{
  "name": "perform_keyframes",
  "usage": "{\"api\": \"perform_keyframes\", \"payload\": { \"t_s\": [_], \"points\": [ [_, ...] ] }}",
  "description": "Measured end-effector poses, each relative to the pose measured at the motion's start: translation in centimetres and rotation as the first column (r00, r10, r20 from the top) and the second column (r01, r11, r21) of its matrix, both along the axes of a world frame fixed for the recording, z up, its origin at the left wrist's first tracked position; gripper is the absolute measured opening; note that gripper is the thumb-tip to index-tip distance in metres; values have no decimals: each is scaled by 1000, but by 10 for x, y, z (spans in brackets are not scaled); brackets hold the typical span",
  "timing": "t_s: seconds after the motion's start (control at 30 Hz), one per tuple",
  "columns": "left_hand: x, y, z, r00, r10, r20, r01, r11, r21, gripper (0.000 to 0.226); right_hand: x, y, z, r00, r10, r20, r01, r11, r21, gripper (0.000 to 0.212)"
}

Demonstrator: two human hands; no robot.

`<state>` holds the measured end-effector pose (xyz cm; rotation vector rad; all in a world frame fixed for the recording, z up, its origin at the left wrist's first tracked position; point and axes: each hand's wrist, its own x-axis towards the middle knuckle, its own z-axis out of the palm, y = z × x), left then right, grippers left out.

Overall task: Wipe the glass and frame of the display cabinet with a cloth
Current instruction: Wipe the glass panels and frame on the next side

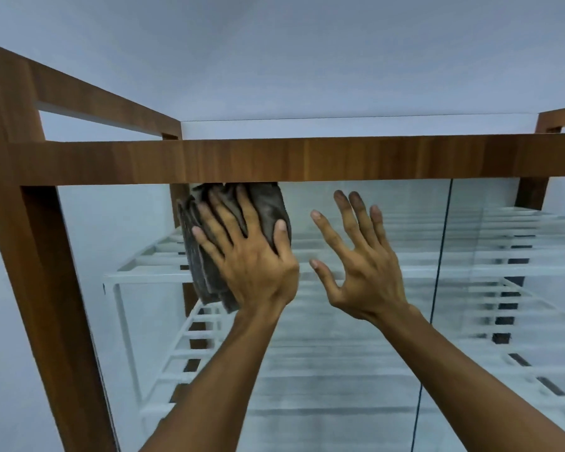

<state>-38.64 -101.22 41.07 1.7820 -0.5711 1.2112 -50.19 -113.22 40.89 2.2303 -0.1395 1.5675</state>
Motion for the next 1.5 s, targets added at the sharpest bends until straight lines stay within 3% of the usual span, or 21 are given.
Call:
{"api": "perform_keyframes", "payload": {
  "t_s": [0.03,0.17,0.3,0.43,0.57,0.63,0.73,0.8,0.87,1.0,1.13,1.3,1.5],
  "points": [
    [-13,-9,2,1000,-9,-17,9,1000,10,78,-6,-6,0,1000,-26,16,26,1000,2,69],
    [-15,-22,-5,965,-101,242,35,964,265,75,-20,-26,2,988,-147,36,146,989,18,65],
    [-42,-40,-2,996,-53,70,49,997,62,75,-18,-29,0,986,-168,3,168,986,-13,64],
    [-41,-48,-4,967,-102,233,54,978,203,73,-28,-31,1,1000,20,-5,-19,999,37,67],
    [-55,-61,-2,994,-60,91,57,998,41,73,-41,-32,5,971,235,-36,-229,965,125,67],
    [-73,-74,3,995,-72,75,70,997,39,71,-51,-32,8,945,324,-56,-306,929,207,68],
    [-74,-81,1,986,-86,146,69,990,124,69,-77,-50,7,987,154,-37,-150,985,83,68],
    [-78,-86,1,992,-68,103,60,996,73,70,-93,-68,3,996,-86,38,86,996,6,70],
    [-94,-95,4,995,-78,67,75,996,48,72,-100,-83,0,977,-212,36,212,977,3,71],
    [-98,-103,-1,945,-151,289,63,954,294,72,-96,-95,-4,982,-188,30,189,982,-14,72],
    [-103,-106,-5,962,-109,252,48,970,237,74,-93,-93,-7,983,-140,120,138,990,29,75],
    [-101,-109,-7,944,-143,296,39,943,331,72,-93,-92,-7,984,-129,122,125,992,33,75],
    [-81,-91,0,909,-177,377,51,946,320,68,-66,-62,-10,980,-101,172,83,991,109,65]
  ]
}}
